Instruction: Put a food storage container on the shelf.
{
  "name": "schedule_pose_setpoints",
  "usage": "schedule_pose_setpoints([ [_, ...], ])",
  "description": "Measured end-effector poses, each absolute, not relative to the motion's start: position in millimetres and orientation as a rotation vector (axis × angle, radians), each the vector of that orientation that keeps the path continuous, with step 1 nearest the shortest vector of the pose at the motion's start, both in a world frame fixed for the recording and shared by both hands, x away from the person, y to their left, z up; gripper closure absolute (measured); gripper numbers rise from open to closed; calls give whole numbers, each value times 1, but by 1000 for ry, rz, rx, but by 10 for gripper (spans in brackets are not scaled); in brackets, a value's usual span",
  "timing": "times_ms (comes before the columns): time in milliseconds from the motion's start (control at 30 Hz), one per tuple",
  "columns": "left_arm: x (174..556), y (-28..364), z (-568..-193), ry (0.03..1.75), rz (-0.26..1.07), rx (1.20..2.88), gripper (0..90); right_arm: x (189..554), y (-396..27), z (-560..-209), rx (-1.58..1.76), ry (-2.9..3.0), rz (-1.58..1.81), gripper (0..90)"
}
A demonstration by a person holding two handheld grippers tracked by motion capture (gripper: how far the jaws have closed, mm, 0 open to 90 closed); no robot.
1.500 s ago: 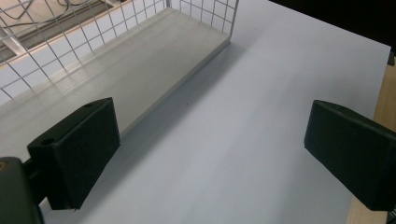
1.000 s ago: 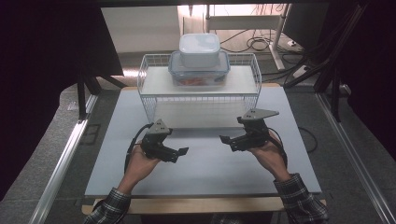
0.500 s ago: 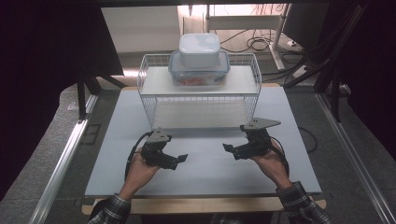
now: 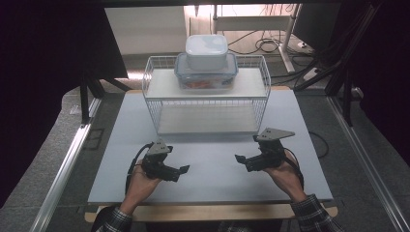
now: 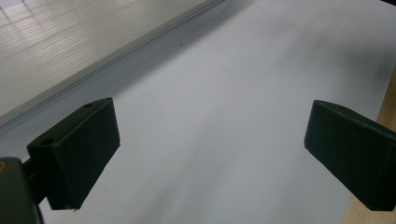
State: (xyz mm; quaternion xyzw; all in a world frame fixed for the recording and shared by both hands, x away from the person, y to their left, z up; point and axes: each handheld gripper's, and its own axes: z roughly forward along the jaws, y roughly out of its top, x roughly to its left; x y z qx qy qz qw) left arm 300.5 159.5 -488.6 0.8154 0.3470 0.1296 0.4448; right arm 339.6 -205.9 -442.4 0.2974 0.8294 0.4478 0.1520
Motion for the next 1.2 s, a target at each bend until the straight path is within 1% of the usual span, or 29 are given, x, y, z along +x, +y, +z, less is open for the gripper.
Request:
schedule_pose_setpoints([
  [500,282,181,-499,924,352,2021,22,327,-229,-456,920,2360,1269,3],
  [1200,265,199,-517,993,422,2049,2,318,-257,-481,1018,2344,1210,3],
])
